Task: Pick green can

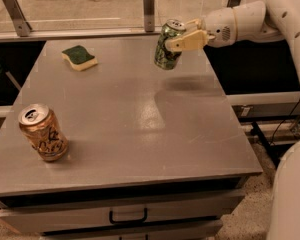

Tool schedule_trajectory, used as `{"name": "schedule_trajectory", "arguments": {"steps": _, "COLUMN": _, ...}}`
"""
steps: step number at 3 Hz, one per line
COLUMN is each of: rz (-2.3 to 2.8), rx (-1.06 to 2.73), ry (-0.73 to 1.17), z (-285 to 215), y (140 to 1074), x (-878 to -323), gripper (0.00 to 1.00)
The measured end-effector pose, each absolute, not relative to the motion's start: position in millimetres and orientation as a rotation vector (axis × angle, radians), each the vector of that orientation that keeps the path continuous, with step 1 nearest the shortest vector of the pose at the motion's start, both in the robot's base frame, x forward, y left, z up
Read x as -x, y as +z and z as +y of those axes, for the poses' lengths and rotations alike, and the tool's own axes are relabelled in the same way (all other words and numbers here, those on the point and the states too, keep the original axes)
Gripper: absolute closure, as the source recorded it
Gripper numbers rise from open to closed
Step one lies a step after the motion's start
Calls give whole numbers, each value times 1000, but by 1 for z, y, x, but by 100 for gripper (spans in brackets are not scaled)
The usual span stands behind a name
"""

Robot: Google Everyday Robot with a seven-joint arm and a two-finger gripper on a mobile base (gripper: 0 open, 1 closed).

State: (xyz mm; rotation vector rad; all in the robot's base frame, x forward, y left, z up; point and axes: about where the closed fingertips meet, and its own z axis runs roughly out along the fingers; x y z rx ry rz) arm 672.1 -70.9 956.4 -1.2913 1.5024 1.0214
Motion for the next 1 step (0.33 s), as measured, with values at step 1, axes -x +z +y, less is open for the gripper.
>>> {"name": "schedule_trajectory", "arguments": {"steps": 1, "rz": 1497, "rx": 1339, "ry": 1057, "z": -68, "y": 952, "x": -661, "gripper": 100}}
